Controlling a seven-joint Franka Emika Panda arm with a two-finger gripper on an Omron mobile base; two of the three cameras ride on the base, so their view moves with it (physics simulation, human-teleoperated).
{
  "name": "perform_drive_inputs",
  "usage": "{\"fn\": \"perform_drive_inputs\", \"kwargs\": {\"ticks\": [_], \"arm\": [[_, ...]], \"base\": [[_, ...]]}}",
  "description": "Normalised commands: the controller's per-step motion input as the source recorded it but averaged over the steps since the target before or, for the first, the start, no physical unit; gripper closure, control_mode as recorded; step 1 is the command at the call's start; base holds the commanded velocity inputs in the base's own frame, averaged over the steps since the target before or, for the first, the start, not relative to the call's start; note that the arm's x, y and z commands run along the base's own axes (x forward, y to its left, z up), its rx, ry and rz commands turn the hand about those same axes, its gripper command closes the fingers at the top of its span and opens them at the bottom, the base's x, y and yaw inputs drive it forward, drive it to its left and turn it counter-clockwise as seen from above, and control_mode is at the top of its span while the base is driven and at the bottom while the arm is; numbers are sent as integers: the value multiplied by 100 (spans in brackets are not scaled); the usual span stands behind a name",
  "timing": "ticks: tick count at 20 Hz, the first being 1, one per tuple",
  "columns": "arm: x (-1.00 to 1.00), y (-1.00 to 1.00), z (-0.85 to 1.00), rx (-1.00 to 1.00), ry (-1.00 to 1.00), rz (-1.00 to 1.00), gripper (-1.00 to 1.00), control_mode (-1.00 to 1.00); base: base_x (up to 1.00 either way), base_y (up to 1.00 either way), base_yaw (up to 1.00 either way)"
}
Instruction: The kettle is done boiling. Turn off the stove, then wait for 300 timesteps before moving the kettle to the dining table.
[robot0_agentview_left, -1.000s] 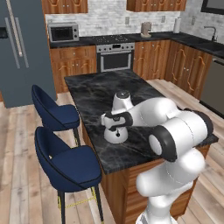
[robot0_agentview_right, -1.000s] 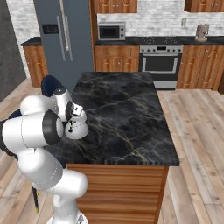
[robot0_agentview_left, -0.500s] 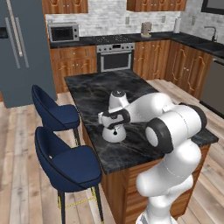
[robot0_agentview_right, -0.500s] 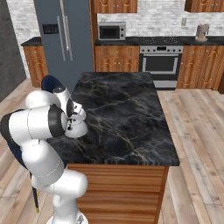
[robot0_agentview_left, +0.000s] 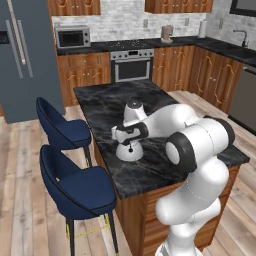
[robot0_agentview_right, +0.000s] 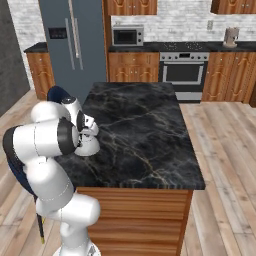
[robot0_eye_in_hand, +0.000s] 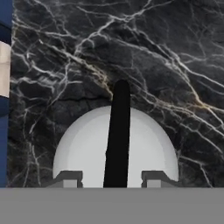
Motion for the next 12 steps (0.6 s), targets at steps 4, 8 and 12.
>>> {"fn": "perform_drive_inputs", "kwargs": {"ticks": [4, 8, 12], "arm": [[0, 0, -21, 2, 0, 0, -100, -100], [-5, 0, -3, 0, 0, -1, -100, -100], [-17, 0, 0, 1, 3, -4, -100, -100]], "base": [[0, 0, 0], [0, 0, 0], [0, 0, 0]]}}
